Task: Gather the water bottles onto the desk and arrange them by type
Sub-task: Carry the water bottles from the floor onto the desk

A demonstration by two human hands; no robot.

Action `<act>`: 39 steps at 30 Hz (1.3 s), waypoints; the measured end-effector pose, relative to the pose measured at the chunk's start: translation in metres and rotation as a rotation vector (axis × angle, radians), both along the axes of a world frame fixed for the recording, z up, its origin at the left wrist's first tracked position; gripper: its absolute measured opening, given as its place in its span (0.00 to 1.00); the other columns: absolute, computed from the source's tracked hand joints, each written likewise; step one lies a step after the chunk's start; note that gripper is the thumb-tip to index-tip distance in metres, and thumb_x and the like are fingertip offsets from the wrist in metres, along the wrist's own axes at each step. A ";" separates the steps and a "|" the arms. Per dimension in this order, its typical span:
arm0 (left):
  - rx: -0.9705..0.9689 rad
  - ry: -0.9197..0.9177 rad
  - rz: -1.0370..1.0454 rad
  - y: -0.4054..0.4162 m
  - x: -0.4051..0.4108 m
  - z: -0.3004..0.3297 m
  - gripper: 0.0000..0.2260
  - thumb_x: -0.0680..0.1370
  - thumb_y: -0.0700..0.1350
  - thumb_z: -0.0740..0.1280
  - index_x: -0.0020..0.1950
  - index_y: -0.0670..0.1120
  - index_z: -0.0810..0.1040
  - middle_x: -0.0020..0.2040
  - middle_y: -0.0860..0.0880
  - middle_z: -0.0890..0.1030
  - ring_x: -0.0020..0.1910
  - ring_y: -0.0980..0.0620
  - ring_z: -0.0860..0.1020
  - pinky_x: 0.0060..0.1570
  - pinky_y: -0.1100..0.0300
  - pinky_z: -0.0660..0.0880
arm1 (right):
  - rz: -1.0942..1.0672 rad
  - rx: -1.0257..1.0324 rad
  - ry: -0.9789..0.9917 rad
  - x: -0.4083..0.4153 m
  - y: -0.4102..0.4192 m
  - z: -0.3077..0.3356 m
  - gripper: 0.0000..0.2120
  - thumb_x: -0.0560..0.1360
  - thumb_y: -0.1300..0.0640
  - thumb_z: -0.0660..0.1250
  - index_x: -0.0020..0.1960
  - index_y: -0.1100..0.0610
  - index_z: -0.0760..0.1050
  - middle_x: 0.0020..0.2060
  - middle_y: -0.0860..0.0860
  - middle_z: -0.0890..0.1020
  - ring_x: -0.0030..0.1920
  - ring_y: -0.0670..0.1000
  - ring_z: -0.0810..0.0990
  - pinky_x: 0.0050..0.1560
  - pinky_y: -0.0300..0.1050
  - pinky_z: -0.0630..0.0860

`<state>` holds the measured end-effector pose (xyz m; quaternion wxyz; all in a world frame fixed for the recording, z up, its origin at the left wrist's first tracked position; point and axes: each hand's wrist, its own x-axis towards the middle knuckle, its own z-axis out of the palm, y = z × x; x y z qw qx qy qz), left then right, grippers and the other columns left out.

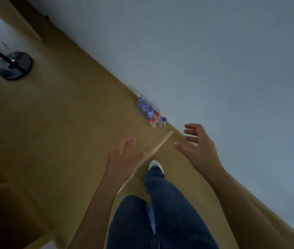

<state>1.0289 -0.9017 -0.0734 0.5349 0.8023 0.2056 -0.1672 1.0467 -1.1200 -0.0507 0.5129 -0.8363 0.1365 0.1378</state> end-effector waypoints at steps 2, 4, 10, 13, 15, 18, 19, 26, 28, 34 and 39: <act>-0.013 0.041 -0.002 0.011 0.036 -0.015 0.22 0.71 0.45 0.78 0.63 0.52 0.76 0.64 0.53 0.78 0.64 0.56 0.75 0.65 0.53 0.74 | -0.005 -0.015 0.016 0.033 0.010 -0.012 0.26 0.72 0.55 0.75 0.67 0.52 0.69 0.58 0.44 0.75 0.57 0.47 0.77 0.56 0.42 0.73; -0.019 0.061 -0.039 0.021 0.067 -0.029 0.21 0.71 0.45 0.77 0.61 0.55 0.76 0.62 0.55 0.77 0.64 0.57 0.75 0.67 0.50 0.73 | -0.013 -0.028 0.025 0.061 0.020 -0.025 0.26 0.72 0.56 0.75 0.66 0.52 0.69 0.57 0.44 0.75 0.57 0.47 0.76 0.56 0.42 0.73; -0.052 0.041 -0.119 0.049 0.144 -0.083 0.20 0.73 0.42 0.76 0.62 0.51 0.76 0.63 0.54 0.78 0.65 0.57 0.75 0.65 0.61 0.70 | -0.145 -0.077 0.136 0.121 0.048 -0.080 0.27 0.71 0.56 0.76 0.66 0.51 0.69 0.57 0.43 0.75 0.56 0.46 0.77 0.48 0.33 0.70; -0.060 0.037 -0.185 0.061 0.177 -0.118 0.21 0.73 0.41 0.76 0.65 0.49 0.75 0.65 0.51 0.77 0.66 0.56 0.74 0.66 0.64 0.68 | -0.255 -0.087 0.166 0.141 0.062 -0.112 0.26 0.71 0.56 0.76 0.65 0.51 0.69 0.57 0.44 0.76 0.56 0.47 0.77 0.51 0.37 0.71; -0.073 0.039 -0.246 0.067 0.198 -0.145 0.22 0.74 0.42 0.75 0.65 0.51 0.74 0.66 0.52 0.76 0.67 0.57 0.73 0.62 0.71 0.66 | -0.330 -0.093 0.178 0.150 0.070 -0.135 0.25 0.71 0.56 0.76 0.64 0.49 0.69 0.56 0.44 0.76 0.56 0.47 0.77 0.53 0.40 0.73; -0.079 0.014 -0.335 0.073 0.225 -0.188 0.21 0.74 0.43 0.75 0.64 0.55 0.72 0.66 0.55 0.75 0.68 0.58 0.72 0.58 0.75 0.64 | -0.409 -0.099 0.193 0.160 0.080 -0.173 0.23 0.71 0.55 0.76 0.60 0.46 0.68 0.56 0.44 0.76 0.56 0.47 0.78 0.52 0.40 0.74; -0.075 0.009 -0.360 0.073 0.233 -0.202 0.22 0.74 0.43 0.75 0.64 0.56 0.72 0.66 0.56 0.75 0.67 0.59 0.72 0.58 0.76 0.64 | -0.430 -0.101 0.199 0.162 0.081 -0.187 0.23 0.71 0.55 0.76 0.59 0.46 0.67 0.56 0.44 0.76 0.55 0.47 0.78 0.52 0.40 0.73; 0.001 -0.062 -0.432 0.072 0.269 -0.322 0.24 0.74 0.43 0.75 0.68 0.49 0.74 0.66 0.54 0.76 0.67 0.58 0.72 0.68 0.63 0.67 | -0.514 -0.090 0.230 0.174 0.082 -0.305 0.26 0.70 0.55 0.77 0.64 0.51 0.70 0.55 0.43 0.76 0.55 0.48 0.79 0.52 0.41 0.74; 0.013 -0.063 -0.438 0.070 0.272 -0.365 0.25 0.73 0.44 0.76 0.69 0.49 0.73 0.66 0.55 0.76 0.67 0.58 0.72 0.68 0.63 0.66 | -0.510 -0.084 0.231 0.177 0.080 -0.349 0.27 0.71 0.55 0.77 0.66 0.52 0.69 0.56 0.44 0.76 0.56 0.48 0.79 0.52 0.40 0.73; 0.006 -0.128 -0.455 0.057 0.273 -0.517 0.26 0.72 0.45 0.77 0.69 0.49 0.74 0.65 0.55 0.76 0.67 0.59 0.73 0.68 0.59 0.69 | -0.499 -0.107 0.200 0.180 0.063 -0.499 0.30 0.71 0.53 0.77 0.68 0.51 0.67 0.60 0.45 0.75 0.58 0.48 0.77 0.51 0.37 0.73; -0.022 -0.214 -0.538 0.034 0.283 -0.637 0.29 0.71 0.47 0.78 0.70 0.51 0.72 0.65 0.62 0.74 0.67 0.63 0.71 0.69 0.59 0.69 | -0.480 -0.101 0.138 0.198 0.045 -0.613 0.34 0.70 0.54 0.77 0.70 0.50 0.65 0.64 0.47 0.74 0.60 0.47 0.76 0.54 0.40 0.72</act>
